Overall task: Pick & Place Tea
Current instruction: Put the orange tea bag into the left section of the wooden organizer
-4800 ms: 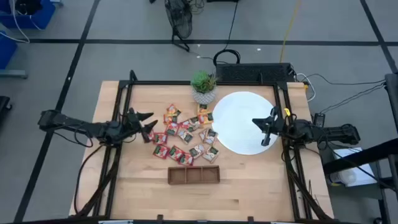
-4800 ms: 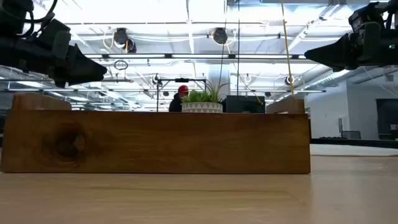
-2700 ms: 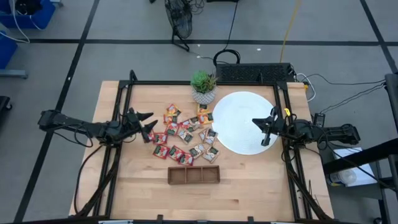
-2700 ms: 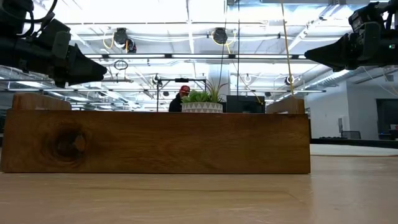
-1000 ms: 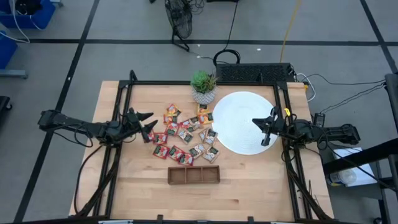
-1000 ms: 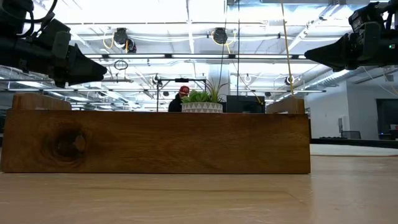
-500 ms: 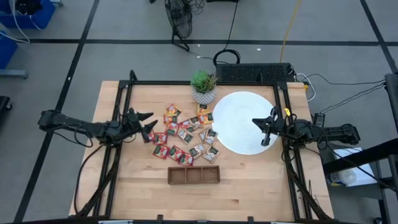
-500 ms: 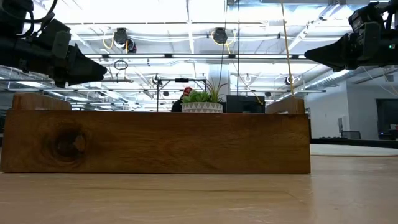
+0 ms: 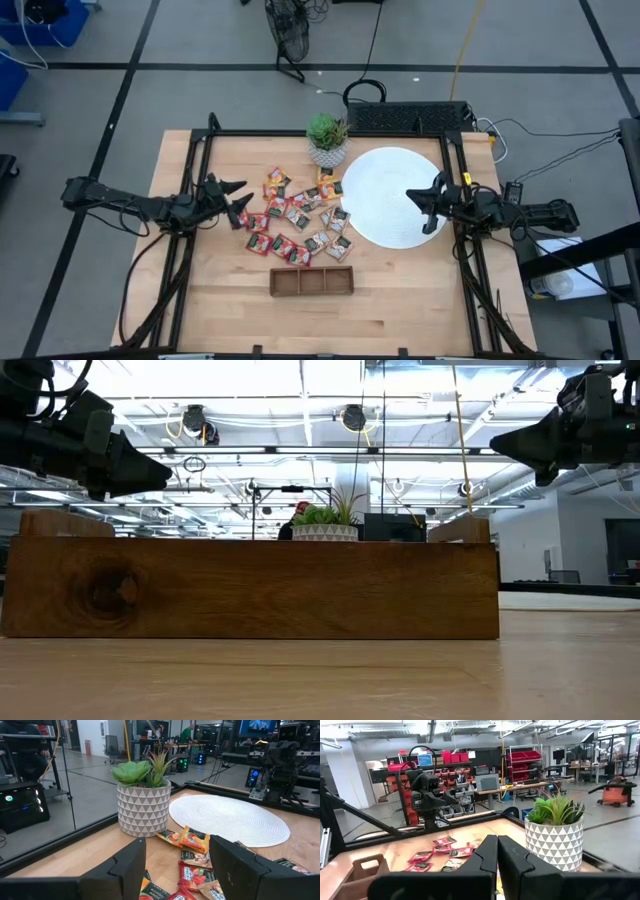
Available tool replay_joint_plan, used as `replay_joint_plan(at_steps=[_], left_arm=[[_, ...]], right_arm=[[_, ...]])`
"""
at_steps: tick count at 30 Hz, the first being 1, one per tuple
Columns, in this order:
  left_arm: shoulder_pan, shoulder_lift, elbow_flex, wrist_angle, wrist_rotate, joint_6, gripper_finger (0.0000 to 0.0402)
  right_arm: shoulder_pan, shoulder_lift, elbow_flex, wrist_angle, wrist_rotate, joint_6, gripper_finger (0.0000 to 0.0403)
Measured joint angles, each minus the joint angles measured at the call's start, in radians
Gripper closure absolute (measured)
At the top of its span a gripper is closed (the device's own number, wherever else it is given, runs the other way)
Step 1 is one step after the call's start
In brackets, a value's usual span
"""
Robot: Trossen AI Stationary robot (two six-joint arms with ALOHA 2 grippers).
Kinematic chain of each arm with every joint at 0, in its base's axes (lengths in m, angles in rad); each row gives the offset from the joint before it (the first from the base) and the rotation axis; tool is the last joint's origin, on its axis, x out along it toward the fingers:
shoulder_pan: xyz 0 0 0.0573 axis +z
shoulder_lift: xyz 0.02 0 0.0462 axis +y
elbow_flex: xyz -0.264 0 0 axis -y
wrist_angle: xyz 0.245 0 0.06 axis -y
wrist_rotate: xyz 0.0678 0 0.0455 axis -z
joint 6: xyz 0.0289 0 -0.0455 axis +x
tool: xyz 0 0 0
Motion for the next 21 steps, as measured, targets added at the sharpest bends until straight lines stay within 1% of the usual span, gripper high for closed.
replay_joint_plan(at_steps=[2,6,7,8,10,11,12,14,16,18,21], left_arm=[[0.000,0.000,0.000,0.000,0.000,0.000,0.0183],[0.000,0.000,0.000,0.000,0.000,0.000,0.0183],[0.000,0.000,0.000,0.000,0.000,0.000,0.0183],[0.000,0.000,0.000,0.000,0.000,0.000,0.0183],[0.000,0.000,0.000,0.000,0.000,0.000,0.0183],[0.000,0.000,0.000,0.000,0.000,0.000,0.0183],[0.000,0.000,0.000,-0.001,0.000,0.000,0.0183],[0.000,0.000,0.000,0.000,0.000,0.000,0.0183],[0.000,0.000,0.000,0.000,0.000,0.000,0.0183],[0.000,0.000,0.000,0.000,0.000,0.000,0.0183],[0.000,0.000,0.000,0.000,0.000,0.000,0.0183]], right_arm=[[0.000,0.000,0.000,0.000,0.000,-0.034,0.0403],[0.000,0.000,0.000,0.009,0.007,-0.160,0.0403],[0.000,0.005,-0.001,0.028,0.035,-0.151,0.0403],[-0.002,0.026,-0.005,0.077,0.088,-0.122,0.0403],[-0.007,0.093,-0.003,0.136,0.230,-0.052,0.0403],[-0.011,0.144,0.003,0.127,0.288,-0.023,0.0403],[-0.016,0.208,0.009,0.107,0.324,0.006,0.0402],[-0.034,0.367,0.044,0.098,0.338,0.071,0.0398],[-0.066,0.547,0.106,0.109,0.327,0.140,0.0388],[-0.114,0.731,0.190,0.110,0.273,0.186,0.0371],[-0.210,1.002,0.355,0.049,0.115,0.212,0.0337]])
